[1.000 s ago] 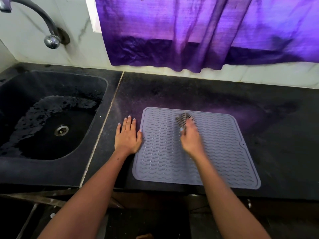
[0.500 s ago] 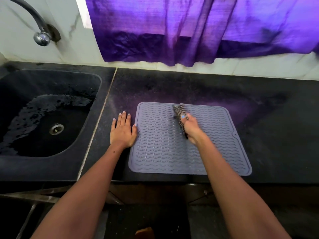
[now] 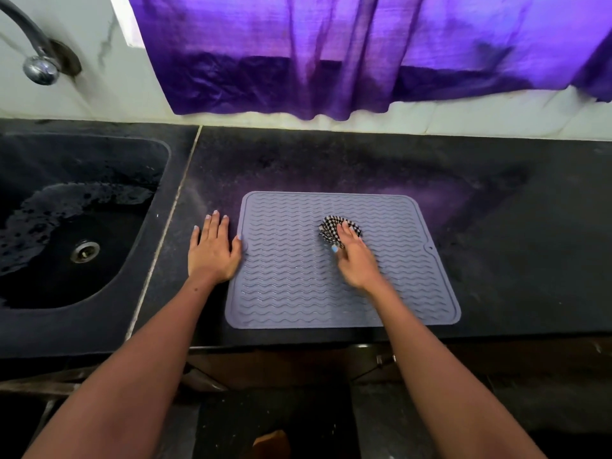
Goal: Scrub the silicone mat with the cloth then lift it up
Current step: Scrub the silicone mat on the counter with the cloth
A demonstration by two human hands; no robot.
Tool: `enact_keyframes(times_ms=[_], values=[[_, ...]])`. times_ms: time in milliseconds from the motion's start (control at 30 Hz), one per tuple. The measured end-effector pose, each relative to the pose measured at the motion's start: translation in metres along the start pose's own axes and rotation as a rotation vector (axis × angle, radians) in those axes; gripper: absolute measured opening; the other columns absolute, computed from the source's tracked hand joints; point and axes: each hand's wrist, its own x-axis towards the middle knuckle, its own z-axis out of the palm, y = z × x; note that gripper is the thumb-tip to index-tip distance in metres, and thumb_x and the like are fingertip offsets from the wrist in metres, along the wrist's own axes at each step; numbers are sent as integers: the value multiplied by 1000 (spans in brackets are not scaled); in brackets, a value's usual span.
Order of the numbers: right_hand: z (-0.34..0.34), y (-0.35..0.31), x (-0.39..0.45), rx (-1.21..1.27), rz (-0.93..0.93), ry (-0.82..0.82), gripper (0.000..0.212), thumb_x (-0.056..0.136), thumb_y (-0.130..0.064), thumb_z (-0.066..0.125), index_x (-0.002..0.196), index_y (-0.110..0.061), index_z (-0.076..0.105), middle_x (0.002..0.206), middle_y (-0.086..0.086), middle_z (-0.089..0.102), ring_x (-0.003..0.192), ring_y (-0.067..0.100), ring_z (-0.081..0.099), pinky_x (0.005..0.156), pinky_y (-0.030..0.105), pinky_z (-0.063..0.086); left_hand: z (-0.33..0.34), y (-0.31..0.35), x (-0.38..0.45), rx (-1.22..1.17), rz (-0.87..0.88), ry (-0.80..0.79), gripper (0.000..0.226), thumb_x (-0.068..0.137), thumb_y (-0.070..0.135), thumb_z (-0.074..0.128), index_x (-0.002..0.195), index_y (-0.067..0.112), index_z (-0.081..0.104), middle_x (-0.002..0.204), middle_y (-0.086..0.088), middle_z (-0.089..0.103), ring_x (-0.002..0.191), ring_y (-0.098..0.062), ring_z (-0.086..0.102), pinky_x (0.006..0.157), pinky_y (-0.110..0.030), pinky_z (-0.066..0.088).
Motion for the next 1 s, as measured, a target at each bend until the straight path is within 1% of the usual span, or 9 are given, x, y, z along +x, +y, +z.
enact_keyframes(times_ms=[67,167,300,433,500,767,867,933,1000], values=[[-18,1,6,429,118,-26,48,98,-10,40,145,-16,30,145,-6,34,131,14,36,113,32,26,-1,-1,0,-1,-2,7,77,84,50,10,149,10,18,159,-8,8,147,-20,4,119,-40,0],[-45,5,16,998,367,118,35,100,-14,37,133,-8,48,104,4,62,90,19,58,78,30,47,-2,-1,0,-12,-3,15,77,84,51,11,149,11,20,159,-7,10,147,-20,5,119,-40,2],[-45,3,5,490,273,418,45,98,-14,39,143,-16,33,135,5,50,122,24,49,96,32,41,-1,0,0,0,-4,15,72,88,50,14,149,11,21,159,-6,10,147,-19,5,120,-40,2],[-3,7,-13,9,84,161,62,94,-9,41,149,-14,12,155,6,18,142,26,22,117,43,20,0,-2,2,-7,-5,36,76,85,50,14,148,10,23,158,-7,13,147,-19,7,119,-39,3],[15,16,-14,-222,42,128,68,94,-12,40,149,-13,1,158,4,-3,146,18,-2,119,34,-3,1,-2,2,-10,-5,43,76,84,51,14,148,10,24,158,-7,14,147,-20,8,119,-39,4],[5,14,-8,-182,47,36,69,95,-12,40,149,-15,-3,156,-1,-13,144,12,-11,115,27,-8,2,0,1,-17,-14,55,77,83,51,14,147,10,26,158,-8,17,146,-20,10,119,-40,4],[-15,9,-9,363,137,5,53,98,-12,38,147,-18,19,156,-3,14,141,16,21,116,33,14,1,0,0,-16,-13,57,76,84,51,15,148,10,26,158,-7,16,146,-20,9,119,-39,4],[-38,10,-8,924,279,129,40,99,-12,36,139,-15,39,142,7,44,114,18,47,103,36,37,1,-1,1,-19,-11,56,77,83,51,15,148,11,25,158,-7,16,146,-19,9,119,-38,3],[-51,19,-9,926,347,370,39,99,-13,36,137,-14,41,137,9,49,113,21,51,100,36,41,1,-2,1,-15,-9,57,77,84,52,15,148,11,26,158,-7,16,146,-19,9,119,-38,4]])
